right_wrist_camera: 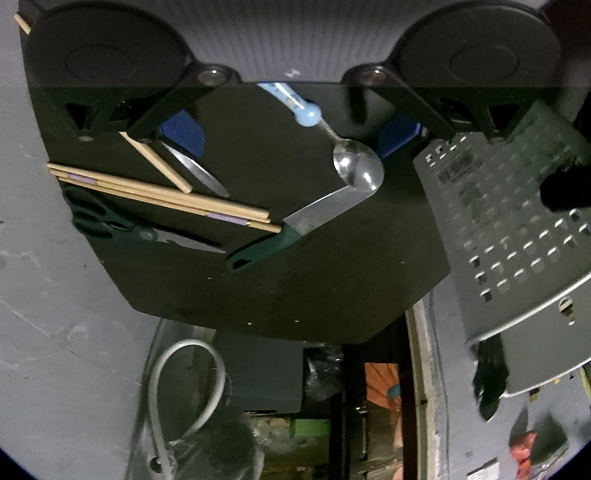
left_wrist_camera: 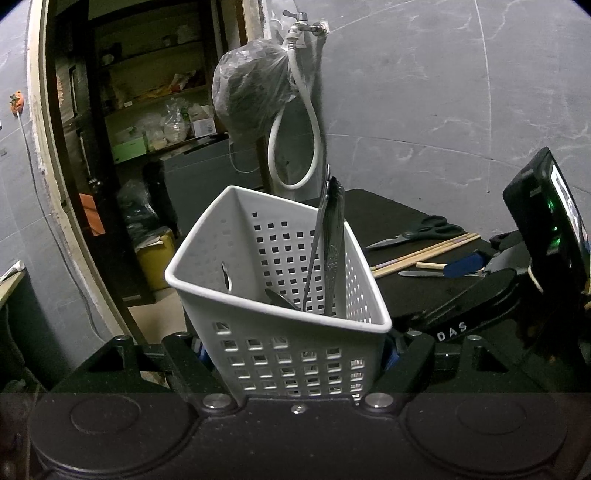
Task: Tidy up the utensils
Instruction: 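Move the right gripper back down toward the light-blue-handled spoon, then close the right gripper on the blue spoon handle and lift it, then carry the blue-handled spoon over the caddy, lower it in, open right gripper, then move the right gripper back down toward the silver spoon on the table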
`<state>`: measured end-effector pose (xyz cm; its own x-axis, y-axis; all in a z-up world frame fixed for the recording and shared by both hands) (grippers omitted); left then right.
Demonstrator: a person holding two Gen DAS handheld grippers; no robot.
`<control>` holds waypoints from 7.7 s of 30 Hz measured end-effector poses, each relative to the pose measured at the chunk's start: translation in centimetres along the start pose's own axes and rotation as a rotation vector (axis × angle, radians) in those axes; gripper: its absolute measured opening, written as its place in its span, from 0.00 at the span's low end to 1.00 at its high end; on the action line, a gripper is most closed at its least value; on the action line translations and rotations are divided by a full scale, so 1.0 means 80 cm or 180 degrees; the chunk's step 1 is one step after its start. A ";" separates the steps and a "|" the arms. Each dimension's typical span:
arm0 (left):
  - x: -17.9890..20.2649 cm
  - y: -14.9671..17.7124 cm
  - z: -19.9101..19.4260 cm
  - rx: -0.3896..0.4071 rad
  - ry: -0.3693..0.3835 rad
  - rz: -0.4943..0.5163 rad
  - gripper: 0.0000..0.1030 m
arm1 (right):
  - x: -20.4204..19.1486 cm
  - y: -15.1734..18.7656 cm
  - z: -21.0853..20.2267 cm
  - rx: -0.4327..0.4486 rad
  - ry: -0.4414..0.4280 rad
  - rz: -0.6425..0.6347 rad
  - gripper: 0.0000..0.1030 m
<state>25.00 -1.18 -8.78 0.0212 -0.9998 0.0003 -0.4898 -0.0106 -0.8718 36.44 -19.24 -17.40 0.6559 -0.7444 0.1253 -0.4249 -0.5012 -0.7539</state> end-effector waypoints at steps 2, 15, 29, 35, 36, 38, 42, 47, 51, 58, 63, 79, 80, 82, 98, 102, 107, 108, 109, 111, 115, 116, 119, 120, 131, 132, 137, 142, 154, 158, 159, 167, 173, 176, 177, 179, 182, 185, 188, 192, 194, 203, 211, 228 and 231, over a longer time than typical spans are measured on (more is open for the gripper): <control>0.000 0.000 0.000 0.0001 -0.0001 -0.0001 0.77 | -0.004 0.000 0.002 0.0017 -0.0010 -0.0061 1.00; -0.001 0.000 -0.001 -0.0002 -0.0009 0.0010 0.78 | -0.029 -0.002 0.027 0.0086 -0.0152 -0.0345 0.81; 0.000 0.000 -0.001 -0.0002 -0.0010 0.0010 0.78 | -0.037 -0.009 0.031 0.0116 -0.0516 -0.0293 0.44; 0.000 0.000 0.000 -0.0002 -0.0010 0.0014 0.78 | -0.036 -0.011 0.029 0.0100 -0.0555 -0.0280 0.26; 0.000 0.000 -0.001 -0.0001 -0.0009 0.0013 0.78 | -0.034 -0.012 0.028 0.0093 -0.0564 -0.0258 0.24; -0.001 0.001 -0.002 0.0000 -0.0011 0.0013 0.78 | -0.031 -0.011 0.028 0.0084 -0.0598 -0.0191 0.22; -0.001 0.001 -0.002 0.0000 -0.0011 0.0013 0.78 | -0.025 -0.011 0.027 0.0069 -0.0651 -0.0049 0.17; 0.000 0.001 -0.001 0.0000 -0.0011 0.0015 0.78 | -0.010 -0.009 0.025 0.0055 -0.0773 0.0351 0.08; 0.000 0.001 -0.001 0.0000 -0.0011 0.0015 0.78 | 0.008 -0.003 0.023 0.0052 -0.0842 0.0769 0.03; 0.001 0.001 -0.001 -0.0001 -0.0011 0.0015 0.78 | 0.032 0.006 0.009 0.0134 -0.0800 0.1111 0.03; 0.001 0.001 -0.001 0.0004 -0.0011 0.0012 0.77 | 0.049 0.010 -0.023 0.0344 -0.0748 0.1358 0.03; 0.003 -0.002 0.001 0.0030 0.0000 0.0010 0.77 | 0.056 0.001 -0.098 0.0701 -0.0522 0.1266 0.03; 0.003 -0.002 0.001 0.0031 0.0001 0.0009 0.77 | 0.055 -0.001 -0.102 0.0723 -0.0517 0.1244 0.03; 0.003 -0.002 0.001 0.0030 -0.0001 0.0011 0.77 | 0.052 -0.008 -0.110 0.0772 -0.0503 0.1194 0.03; 0.005 -0.003 0.003 0.0038 0.0024 0.0020 0.77 | 0.049 -0.129 -0.219 0.1724 -0.0644 0.0798 0.03; 0.006 -0.003 0.004 0.0037 0.0026 0.0019 0.77 | 0.038 -0.167 -0.244 0.2018 -0.0783 0.0649 0.04; 0.006 -0.003 0.004 0.0037 0.0024 0.0020 0.77 | 0.021 -0.199 -0.247 0.2210 -0.0947 0.0521 0.04; 0.006 -0.003 0.004 0.0037 0.0023 0.0018 0.77 | 0.017 -0.204 -0.246 0.2238 -0.0980 0.0507 0.04; 0.005 -0.003 0.003 0.0038 0.0023 0.0017 0.77 | 0.012 -0.208 -0.245 0.2267 -0.1008 0.0492 0.04; 0.005 -0.003 0.003 0.0038 0.0025 0.0018 0.77 | 0.005 -0.215 -0.242 0.2308 -0.1072 0.0478 0.04; 0.005 -0.003 0.003 0.0038 0.0025 0.0018 0.77 | -0.011 -0.221 -0.227 0.2317 -0.1184 0.0458 0.04; 0.006 -0.003 0.004 0.0038 0.0024 0.0017 0.77 | -0.015 -0.220 -0.223 0.2315 -0.1202 0.0451 0.04; 0.005 -0.002 0.004 0.0039 0.0026 0.0016 0.77 | -0.026 -0.215 -0.207 0.2255 -0.1239 0.0410 0.04; 0.006 -0.003 0.004 0.0039 0.0026 0.0017 0.77 | -0.031 -0.212 -0.200 0.2237 -0.1247 0.0383 0.04; 0.005 -0.002 0.004 0.0040 0.0027 0.0015 0.77 | -0.074 -0.171 -0.154 0.1914 -0.1166 0.0023 0.04; 0.005 -0.002 0.004 0.0040 0.0027 0.0016 0.77 | -0.077 -0.167 -0.152 0.1890 -0.1160 -0.0012 0.04; 0.005 -0.002 0.004 0.0039 0.0026 0.0015 0.77 | -0.087 -0.153 -0.143 0.1769 -0.1150 -0.0051 0.04; 0.005 -0.002 0.003 0.0040 0.0026 0.0015 0.77 | -0.090 -0.144 -0.138 0.1687 -0.1131 -0.0071 0.04; 0.005 -0.002 0.004 0.0040 0.0027 0.0016 0.77 | -0.092 -0.141 -0.131 0.1576 -0.1105 -0.0105 0.07; 0.006 -0.002 0.004 0.0040 0.0027 0.0016 0.77 | -0.091 -0.143 -0.135 0.1608 -0.1069 -0.0123 0.25; 0.006 -0.002 0.004 0.0038 0.0026 0.0017 0.77 | -0.090 -0.144 -0.136 0.1624 -0.1064 -0.0129 0.29; 0.005 -0.002 0.004 0.0040 0.0027 0.0016 0.77 | -0.083 -0.151 -0.154 0.1785 -0.0950 -0.0164 0.62; 0.006 -0.002 0.004 0.0039 0.0027 0.0018 0.77 | -0.063 -0.154 -0.172 0.1936 -0.0724 -0.0117 0.93; 0.005 -0.002 0.004 0.0039 0.0027 0.0018 0.77 | -0.047 -0.149 -0.178 0.1946 -0.0567 -0.0052 0.99; 0.006 -0.002 0.005 0.0037 0.0027 0.0019 0.77 | -0.041 -0.145 -0.178 0.1934 -0.0500 -0.0019 1.00; 0.005 -0.002 0.004 0.0039 0.0026 0.0016 0.77 | -0.025 -0.135 -0.177 0.1871 -0.0363 0.0078 1.00; 0.005 -0.002 0.004 0.0039 0.0027 0.0018 0.77 | 0.002 -0.112 -0.165 0.1680 -0.0159 0.0275 1.00; 0.005 -0.002 0.004 0.0038 0.0026 0.0016 0.77 | 0.032 -0.085 -0.149 0.1395 0.0040 0.0515 1.00; 0.006 -0.002 0.004 0.0037 0.0025 0.0014 0.77 | 0.062 -0.053 -0.131 0.1103 0.0186 0.0793 1.00; 0.006 -0.002 0.004 0.0037 0.0025 0.0016 0.77 | 0.090 -0.014 -0.107 0.0722 0.0377 0.1007 1.00; 0.006 -0.002 0.004 0.0035 0.0025 0.0017 0.77 | 0.100 0.005 -0.095 0.0524 0.0453 0.1110 1.00; 0.005 -0.001 0.005 0.0024 0.0021 0.0018 0.77 | 0.121 0.063 -0.041 -0.0181 0.0531 0.1193 1.00; 0.003 0.000 0.003 0.0019 0.0020 0.0018 0.77 | 0.131 0.077 -0.017 -0.0303 0.0522 0.1138 1.00; 0.003 0.000 0.003 0.0019 0.0021 0.0019 0.77 | 0.089 0.066 -0.026 -0.0208 0.0035 0.0958 1.00; 0.004 0.000 0.003 0.0019 0.0021 0.0018 0.77 | 0.075 0.061 -0.026 -0.0222 -0.0085 0.0907 1.00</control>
<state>25.24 -1.46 -8.88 0.0128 -0.9999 -0.0015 -0.4846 -0.0049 -0.8747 36.96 -27.07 -19.00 0.5198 -0.8481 -0.1029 -0.6355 -0.3034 -0.7099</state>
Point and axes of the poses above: each gripper's, at about its wrist camera, not at the fingertips, and z roughly the way its jaws point, x to its right, y to its underside, the point moved 8 cm from there along z, roughly the way its jaws point, and after that the axes turned 9 degrees about -z, right-handed, at the moved point
